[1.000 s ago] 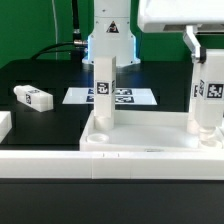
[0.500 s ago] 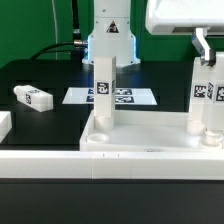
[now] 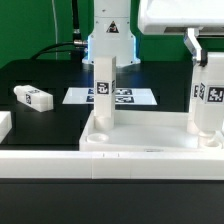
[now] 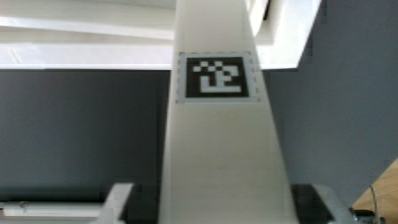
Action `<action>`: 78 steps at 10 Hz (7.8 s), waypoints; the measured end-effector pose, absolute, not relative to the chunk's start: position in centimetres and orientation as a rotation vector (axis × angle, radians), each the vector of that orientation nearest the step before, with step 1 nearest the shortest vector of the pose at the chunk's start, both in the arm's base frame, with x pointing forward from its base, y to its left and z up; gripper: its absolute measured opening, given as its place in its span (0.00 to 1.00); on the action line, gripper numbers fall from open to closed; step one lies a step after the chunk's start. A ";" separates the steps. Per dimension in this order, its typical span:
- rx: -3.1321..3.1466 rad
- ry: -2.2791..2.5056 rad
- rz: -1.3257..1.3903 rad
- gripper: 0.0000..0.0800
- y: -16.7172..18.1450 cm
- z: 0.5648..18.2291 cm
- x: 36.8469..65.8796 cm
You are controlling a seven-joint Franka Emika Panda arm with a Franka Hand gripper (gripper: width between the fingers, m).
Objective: Assemble desk
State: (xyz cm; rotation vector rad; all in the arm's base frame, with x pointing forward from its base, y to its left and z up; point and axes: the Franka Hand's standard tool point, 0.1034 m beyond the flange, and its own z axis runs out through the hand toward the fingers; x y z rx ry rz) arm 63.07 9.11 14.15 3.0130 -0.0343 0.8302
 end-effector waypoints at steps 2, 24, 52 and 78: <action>3.013 -0.034 0.830 0.36 9.1 14.2 63.1; 2.944 0.031 0.993 0.81 10.0 14.4 63.4; 3.131 -0.355 -0.018 0.36 9.3 12.9 63.0; 3.080 -0.132 0.051 0.81 9.1 11.9 63.1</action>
Offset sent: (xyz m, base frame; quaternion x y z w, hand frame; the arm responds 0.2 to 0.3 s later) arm 0.0007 0.0081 -0.0053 0.0037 0.0023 0.0167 0.9999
